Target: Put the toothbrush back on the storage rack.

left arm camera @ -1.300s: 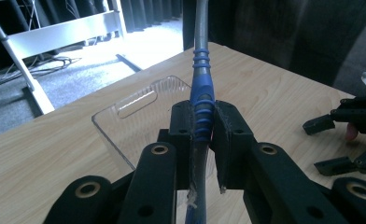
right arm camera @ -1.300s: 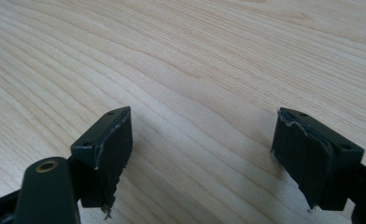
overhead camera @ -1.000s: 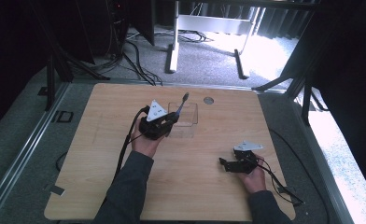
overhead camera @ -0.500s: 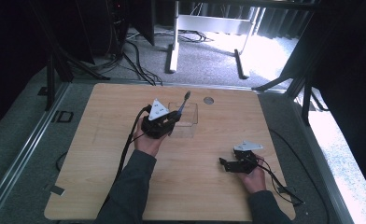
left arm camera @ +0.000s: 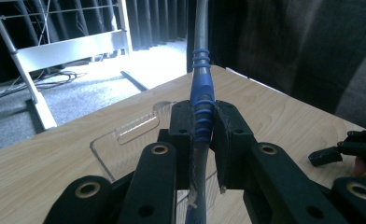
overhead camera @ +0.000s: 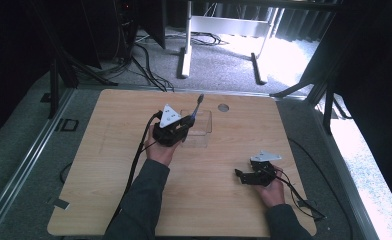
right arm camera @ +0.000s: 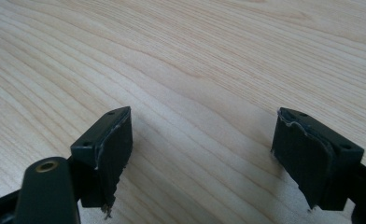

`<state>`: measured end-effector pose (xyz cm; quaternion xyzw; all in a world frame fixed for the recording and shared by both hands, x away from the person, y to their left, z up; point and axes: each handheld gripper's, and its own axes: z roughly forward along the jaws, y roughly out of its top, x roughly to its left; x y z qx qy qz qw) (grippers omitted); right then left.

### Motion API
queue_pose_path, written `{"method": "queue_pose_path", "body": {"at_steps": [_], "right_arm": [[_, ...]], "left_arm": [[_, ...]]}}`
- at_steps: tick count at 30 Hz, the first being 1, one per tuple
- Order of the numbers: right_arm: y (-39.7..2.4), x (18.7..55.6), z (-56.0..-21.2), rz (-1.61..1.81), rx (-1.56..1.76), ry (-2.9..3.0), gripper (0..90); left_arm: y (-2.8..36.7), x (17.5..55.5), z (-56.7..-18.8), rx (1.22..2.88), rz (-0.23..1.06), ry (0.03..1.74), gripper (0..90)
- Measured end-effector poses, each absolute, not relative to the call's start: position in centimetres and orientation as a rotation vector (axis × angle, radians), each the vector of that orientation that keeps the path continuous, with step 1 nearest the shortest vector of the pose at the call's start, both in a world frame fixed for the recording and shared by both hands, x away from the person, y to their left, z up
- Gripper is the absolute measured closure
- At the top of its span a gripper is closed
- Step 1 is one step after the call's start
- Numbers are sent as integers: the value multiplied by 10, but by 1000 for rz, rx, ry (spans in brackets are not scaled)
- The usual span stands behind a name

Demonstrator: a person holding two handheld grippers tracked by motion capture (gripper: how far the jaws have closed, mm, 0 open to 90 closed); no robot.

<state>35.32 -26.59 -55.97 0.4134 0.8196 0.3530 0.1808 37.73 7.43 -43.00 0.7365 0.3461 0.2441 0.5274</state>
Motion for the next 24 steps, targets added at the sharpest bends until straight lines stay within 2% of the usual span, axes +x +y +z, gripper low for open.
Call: {"method": "queue_pose_path", "body": {"at_steps": [24], "right_arm": [[-266,353,-560,997,1168,2315,201]], "left_arm": [[74,387,-429,1706,601,835,788]]}}
